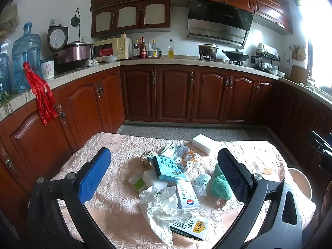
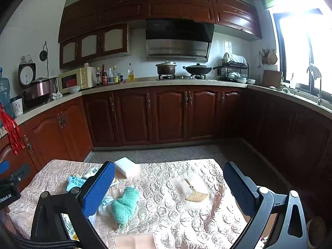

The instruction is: Collect trash

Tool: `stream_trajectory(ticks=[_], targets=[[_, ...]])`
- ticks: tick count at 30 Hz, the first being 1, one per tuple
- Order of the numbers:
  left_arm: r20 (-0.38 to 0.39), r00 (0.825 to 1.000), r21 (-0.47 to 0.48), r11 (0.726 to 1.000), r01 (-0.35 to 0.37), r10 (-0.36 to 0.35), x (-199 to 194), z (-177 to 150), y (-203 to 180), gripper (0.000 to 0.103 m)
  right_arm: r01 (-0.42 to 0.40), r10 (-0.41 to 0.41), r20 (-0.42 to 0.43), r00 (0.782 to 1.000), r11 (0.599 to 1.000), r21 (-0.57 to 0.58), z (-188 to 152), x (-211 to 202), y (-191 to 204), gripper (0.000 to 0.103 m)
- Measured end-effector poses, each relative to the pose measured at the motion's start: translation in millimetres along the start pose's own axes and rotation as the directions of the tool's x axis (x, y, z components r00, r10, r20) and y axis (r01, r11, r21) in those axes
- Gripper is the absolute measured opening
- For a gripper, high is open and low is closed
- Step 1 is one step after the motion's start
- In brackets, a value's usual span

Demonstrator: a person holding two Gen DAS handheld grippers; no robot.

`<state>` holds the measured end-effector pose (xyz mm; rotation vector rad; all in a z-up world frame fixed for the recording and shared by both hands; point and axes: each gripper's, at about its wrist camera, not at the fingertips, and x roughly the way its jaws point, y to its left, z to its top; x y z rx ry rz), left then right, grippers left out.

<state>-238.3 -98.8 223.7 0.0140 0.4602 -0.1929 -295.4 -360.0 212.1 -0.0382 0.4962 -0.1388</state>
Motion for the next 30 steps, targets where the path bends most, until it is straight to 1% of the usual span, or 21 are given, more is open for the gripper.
stream_trajectory(ticks=[28, 30], targets=[[-0.003, 1.0, -0.001, 1.0, 0.002, -0.002, 2.4, -1.0, -1.1, 0.102, 0.002, -0.002, -0.025, 1.0, 1.0, 0.013, -3.8, 6.3, -1.2, 0.103], [-0.003, 1.0, 0.0, 1.0, -0.006, 0.006, 2.5, -1.9, -1.5, 0.102, 0.003, -0.002, -0.026, 1.0, 1.0, 0.012, -3.9, 6.7, -1.3, 0.103]])
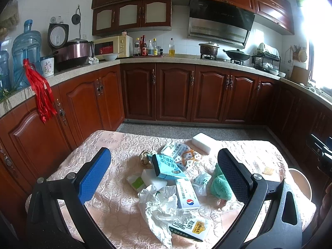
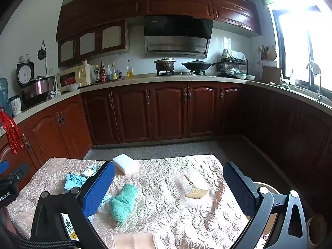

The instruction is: Collect trash

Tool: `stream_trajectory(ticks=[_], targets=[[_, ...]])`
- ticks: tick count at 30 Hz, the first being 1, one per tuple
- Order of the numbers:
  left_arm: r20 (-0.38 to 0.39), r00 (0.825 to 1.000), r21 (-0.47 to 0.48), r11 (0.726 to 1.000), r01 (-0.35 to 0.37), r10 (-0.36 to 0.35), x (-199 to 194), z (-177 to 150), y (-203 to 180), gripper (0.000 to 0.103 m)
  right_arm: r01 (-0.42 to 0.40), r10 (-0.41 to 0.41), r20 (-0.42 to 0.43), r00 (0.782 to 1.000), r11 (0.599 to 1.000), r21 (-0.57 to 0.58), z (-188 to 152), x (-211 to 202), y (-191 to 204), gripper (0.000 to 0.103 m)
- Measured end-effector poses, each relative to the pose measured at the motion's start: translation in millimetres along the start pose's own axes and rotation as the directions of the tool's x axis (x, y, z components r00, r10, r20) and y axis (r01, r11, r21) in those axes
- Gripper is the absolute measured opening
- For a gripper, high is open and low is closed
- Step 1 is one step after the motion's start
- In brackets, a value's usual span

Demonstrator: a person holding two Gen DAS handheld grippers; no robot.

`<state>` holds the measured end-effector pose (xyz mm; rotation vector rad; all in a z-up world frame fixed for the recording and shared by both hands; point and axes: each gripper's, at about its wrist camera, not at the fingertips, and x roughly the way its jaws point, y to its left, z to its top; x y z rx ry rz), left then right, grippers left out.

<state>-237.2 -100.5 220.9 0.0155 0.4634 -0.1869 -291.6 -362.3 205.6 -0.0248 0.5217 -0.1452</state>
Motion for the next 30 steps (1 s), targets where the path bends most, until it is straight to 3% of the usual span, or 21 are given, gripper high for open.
stream_trajectory(ticks=[30], targets=[[-0.058, 0.998, -0.003, 1.0, 0.002, -0.002, 26, -15, -1, 0.102, 0.01, -0.011, -0.043, 0.999, 1.0, -0.007, -8, 17, 2, 0.103]])
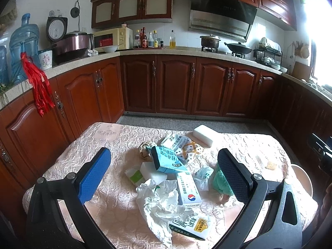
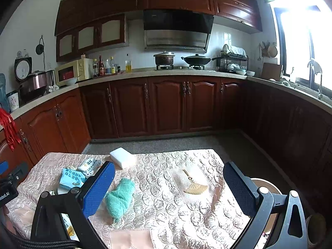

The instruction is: Collect trash

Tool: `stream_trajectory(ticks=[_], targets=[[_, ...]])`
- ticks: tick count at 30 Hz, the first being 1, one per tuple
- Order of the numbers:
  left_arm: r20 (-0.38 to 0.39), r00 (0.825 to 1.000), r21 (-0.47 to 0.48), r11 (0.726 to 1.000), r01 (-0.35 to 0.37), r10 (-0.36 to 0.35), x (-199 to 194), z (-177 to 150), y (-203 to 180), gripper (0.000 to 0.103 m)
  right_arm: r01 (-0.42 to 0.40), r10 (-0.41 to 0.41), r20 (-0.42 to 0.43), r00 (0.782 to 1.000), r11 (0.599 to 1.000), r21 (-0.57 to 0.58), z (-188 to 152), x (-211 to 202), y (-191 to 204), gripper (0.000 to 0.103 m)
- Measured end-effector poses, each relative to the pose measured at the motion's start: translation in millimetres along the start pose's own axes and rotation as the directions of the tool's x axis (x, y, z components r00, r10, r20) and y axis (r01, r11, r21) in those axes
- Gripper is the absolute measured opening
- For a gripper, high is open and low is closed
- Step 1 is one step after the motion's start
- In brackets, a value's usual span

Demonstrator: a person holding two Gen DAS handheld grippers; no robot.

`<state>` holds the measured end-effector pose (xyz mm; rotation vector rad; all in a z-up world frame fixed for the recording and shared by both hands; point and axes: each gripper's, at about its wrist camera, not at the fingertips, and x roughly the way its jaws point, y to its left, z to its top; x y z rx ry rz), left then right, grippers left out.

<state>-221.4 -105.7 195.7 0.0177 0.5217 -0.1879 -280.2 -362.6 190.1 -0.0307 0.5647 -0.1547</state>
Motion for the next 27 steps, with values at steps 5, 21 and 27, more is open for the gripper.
stream_trajectory(ticks=[5, 21, 27], targets=[[-0.018, 1.0, -0.003, 1.0, 0.001, -0.001, 8, -2, 2, 0.102, 0.002, -0.002, -0.018, 1.0, 1.0, -0.01, -2, 8, 3, 0.103], [-0.261, 0.957, -0.081, 0.991, 0.106, -0.124, 66, -3, 63, 0.102, -0.161, 0.143, -0.288, 0.947, 0.986, -0.04, -19, 88, 32, 0.103], [-0.376, 0.904, -0.163, 0.975, 0.149, -0.201, 79, -20, 66, 0.102, -0.262, 0.236, -0.502, 0.832, 0.965, 0.018, -38, 141, 52, 0.103]])
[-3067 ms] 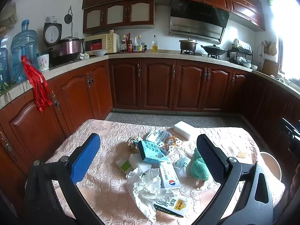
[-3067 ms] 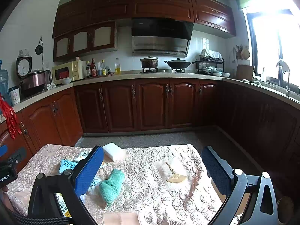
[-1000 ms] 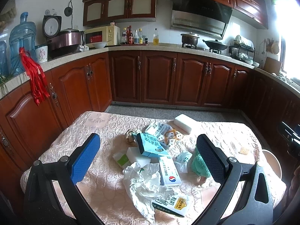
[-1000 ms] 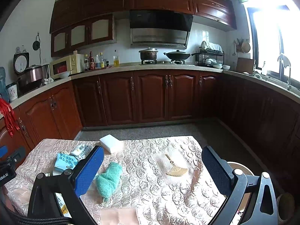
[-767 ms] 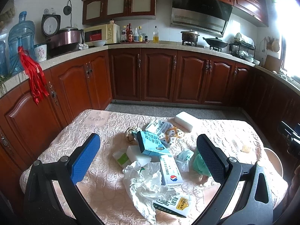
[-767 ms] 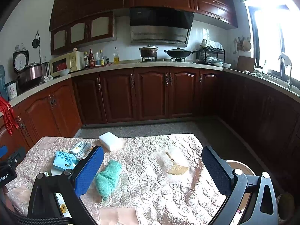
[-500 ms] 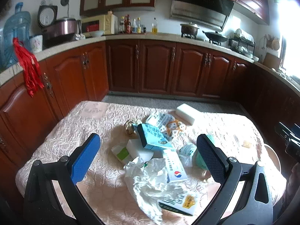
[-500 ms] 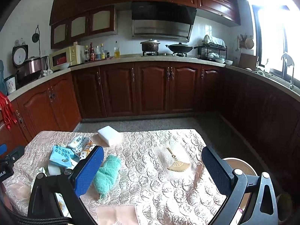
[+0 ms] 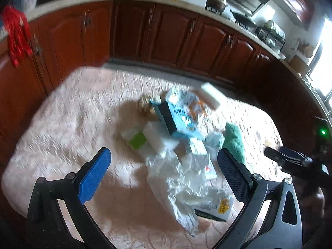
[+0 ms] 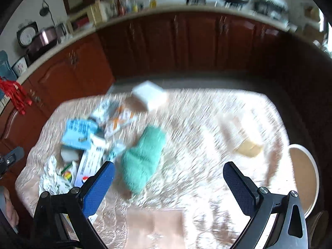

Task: Collect trash
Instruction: 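Grasp the white tissue with the left tool while the right tool grasps the green sock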

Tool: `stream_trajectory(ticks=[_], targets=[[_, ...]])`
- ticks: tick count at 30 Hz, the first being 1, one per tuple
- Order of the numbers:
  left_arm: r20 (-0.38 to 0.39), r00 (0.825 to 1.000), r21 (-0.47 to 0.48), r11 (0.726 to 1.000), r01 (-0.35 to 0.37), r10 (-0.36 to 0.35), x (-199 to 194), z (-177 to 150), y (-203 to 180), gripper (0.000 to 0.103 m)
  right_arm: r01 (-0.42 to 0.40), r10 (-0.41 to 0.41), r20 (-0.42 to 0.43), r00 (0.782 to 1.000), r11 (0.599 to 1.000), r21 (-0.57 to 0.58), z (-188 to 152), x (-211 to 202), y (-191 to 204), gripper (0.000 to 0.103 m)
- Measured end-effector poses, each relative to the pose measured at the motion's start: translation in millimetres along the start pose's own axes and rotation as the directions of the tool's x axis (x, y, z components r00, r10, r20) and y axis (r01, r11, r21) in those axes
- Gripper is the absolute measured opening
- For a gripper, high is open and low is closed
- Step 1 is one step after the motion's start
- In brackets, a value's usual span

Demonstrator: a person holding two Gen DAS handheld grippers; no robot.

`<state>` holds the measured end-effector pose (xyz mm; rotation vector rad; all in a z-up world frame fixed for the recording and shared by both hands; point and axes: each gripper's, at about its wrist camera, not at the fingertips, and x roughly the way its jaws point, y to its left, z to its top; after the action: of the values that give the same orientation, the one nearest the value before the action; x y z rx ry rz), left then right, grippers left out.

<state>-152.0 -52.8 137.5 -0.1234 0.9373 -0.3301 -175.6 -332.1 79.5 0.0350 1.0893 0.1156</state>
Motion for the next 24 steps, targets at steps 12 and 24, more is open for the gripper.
stream_trajectory(ticks=[12, 24], targets=[[-0.133, 0.99, 0.145, 0.989, -0.019, 0.038, 43, -24, -23, 0.069, -0.122, 0.131, -0.175, 0.976, 0.991, 0.061, 14, 80, 10, 0.097], [-0.121, 0.989, 0.215, 0.975, -0.056, 0.083, 40, -25, -34, 0.019, -0.26, 0.29, -0.205, 0.935, 0.952, 0.161, 11, 94, 6, 0.054]])
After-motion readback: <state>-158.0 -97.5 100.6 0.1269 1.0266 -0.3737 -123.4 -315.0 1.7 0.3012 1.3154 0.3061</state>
